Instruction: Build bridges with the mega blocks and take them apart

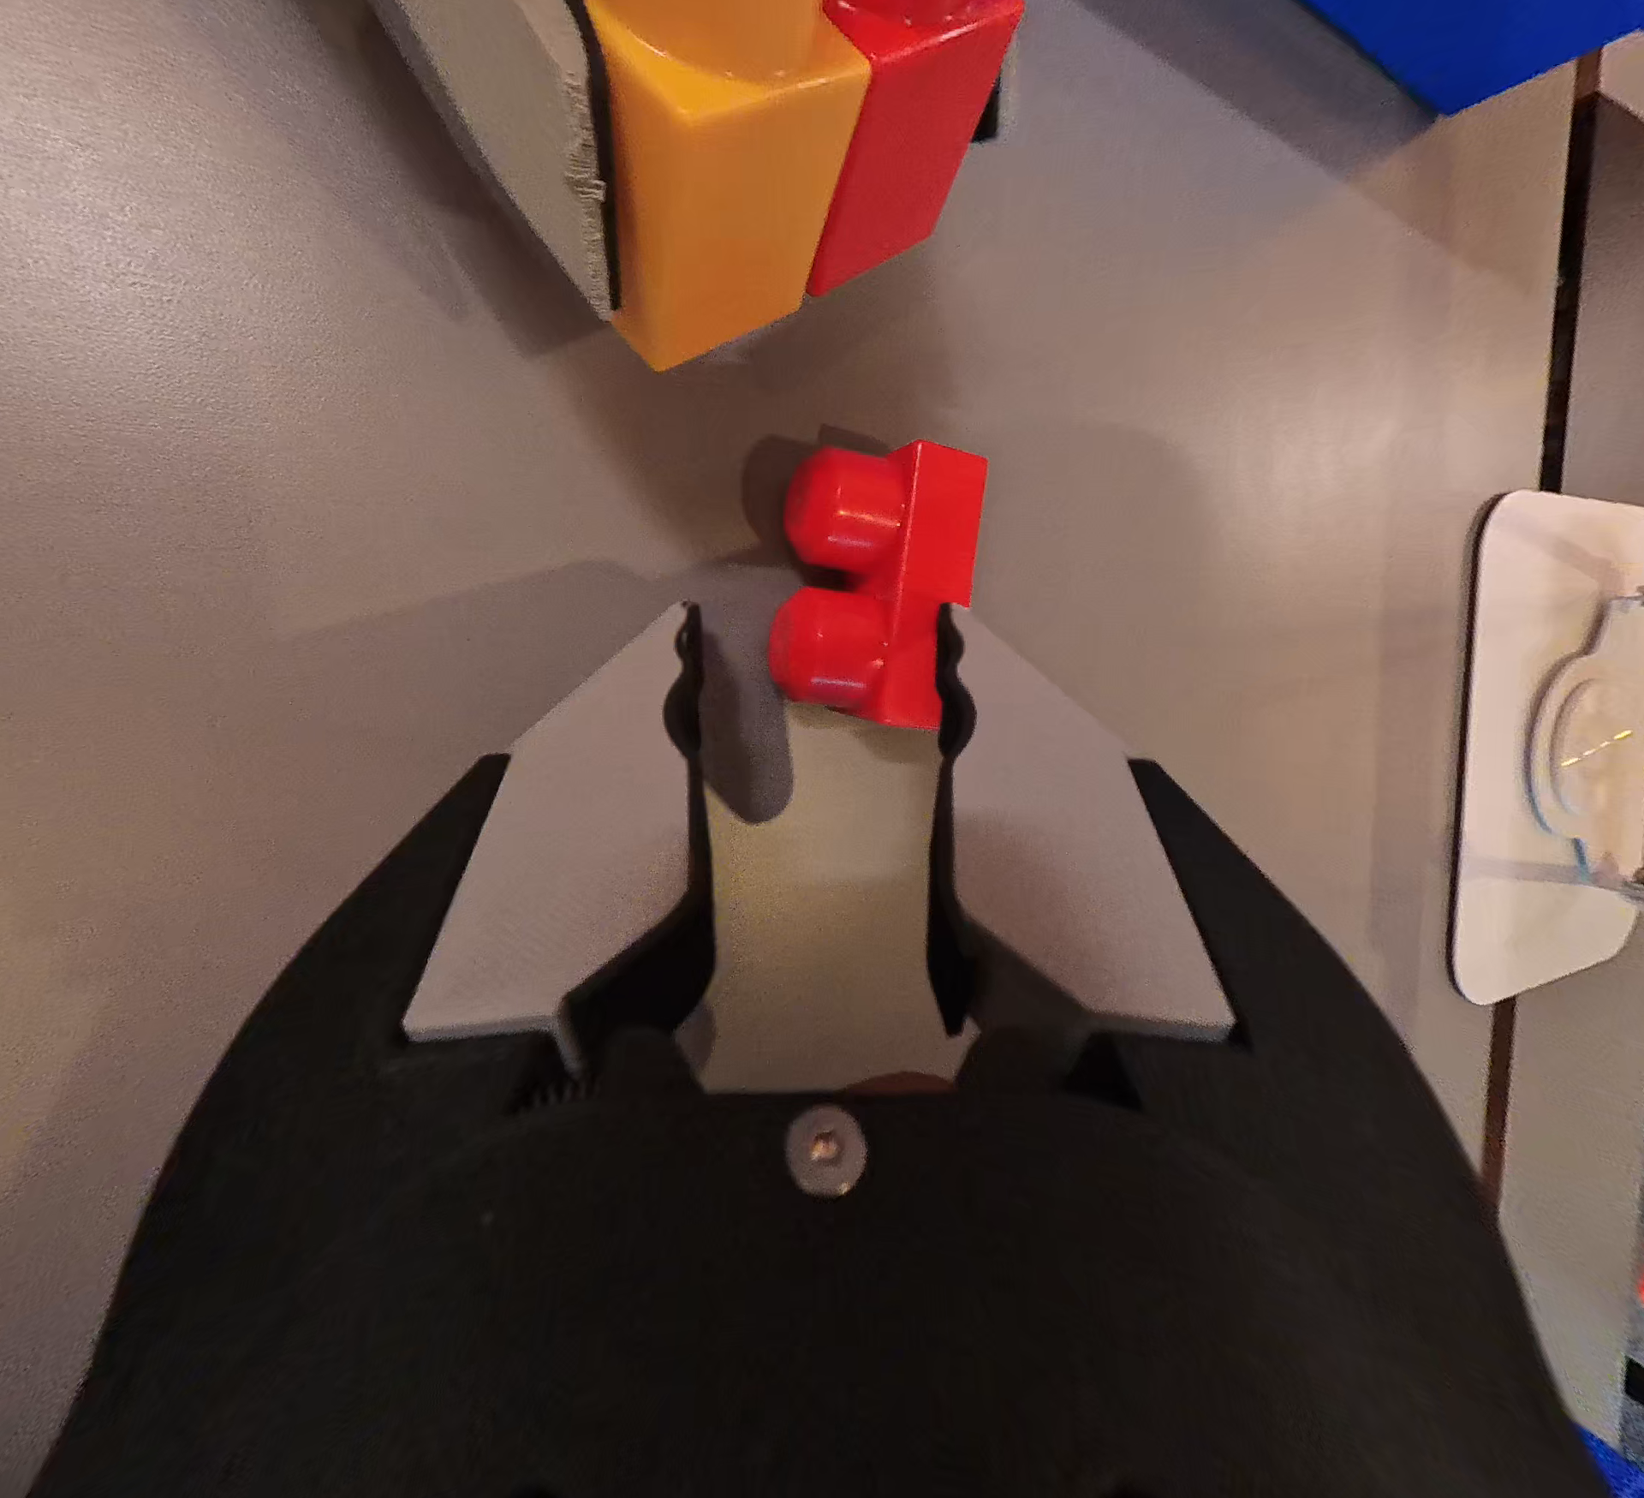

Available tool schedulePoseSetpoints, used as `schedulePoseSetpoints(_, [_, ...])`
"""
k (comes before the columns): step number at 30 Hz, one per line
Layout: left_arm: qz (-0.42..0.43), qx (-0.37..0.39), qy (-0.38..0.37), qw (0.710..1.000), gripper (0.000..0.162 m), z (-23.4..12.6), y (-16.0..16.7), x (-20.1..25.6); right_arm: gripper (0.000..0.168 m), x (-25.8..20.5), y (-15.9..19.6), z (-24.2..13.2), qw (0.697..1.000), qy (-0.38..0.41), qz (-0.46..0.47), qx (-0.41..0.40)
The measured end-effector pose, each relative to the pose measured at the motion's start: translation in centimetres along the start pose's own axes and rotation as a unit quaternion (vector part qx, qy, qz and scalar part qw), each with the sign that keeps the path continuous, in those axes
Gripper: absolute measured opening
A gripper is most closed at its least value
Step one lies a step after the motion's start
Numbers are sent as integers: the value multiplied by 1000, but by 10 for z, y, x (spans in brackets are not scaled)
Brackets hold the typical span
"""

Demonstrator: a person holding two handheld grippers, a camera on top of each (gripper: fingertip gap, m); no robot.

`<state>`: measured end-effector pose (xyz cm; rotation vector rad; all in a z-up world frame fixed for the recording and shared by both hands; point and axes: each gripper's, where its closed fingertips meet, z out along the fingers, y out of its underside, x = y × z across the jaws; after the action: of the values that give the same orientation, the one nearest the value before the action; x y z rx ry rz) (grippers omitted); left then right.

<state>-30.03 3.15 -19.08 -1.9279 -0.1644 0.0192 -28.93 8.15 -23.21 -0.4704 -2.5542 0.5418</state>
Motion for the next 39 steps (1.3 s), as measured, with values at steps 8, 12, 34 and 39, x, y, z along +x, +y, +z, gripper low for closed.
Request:
schedulePoseSetpoints(8, [0,-4,6,1000,74,1,1,2,49,9,1,3,1000,-10,6,6])
schedulePoseSetpoints(12, [-4,-2,8,1000,74,1,1,2,61,16,2,8,1000,-15,13,-3])
schedulePoseSetpoints(34, [0,-10,15,1000,74,2,4,6,43,32,4,19,982,-108,153,-9])
schedulePoseSetpoints(39, [4,-12,19,1000,74,2,4,8,43,20,-11,1,873,-313,370,52])
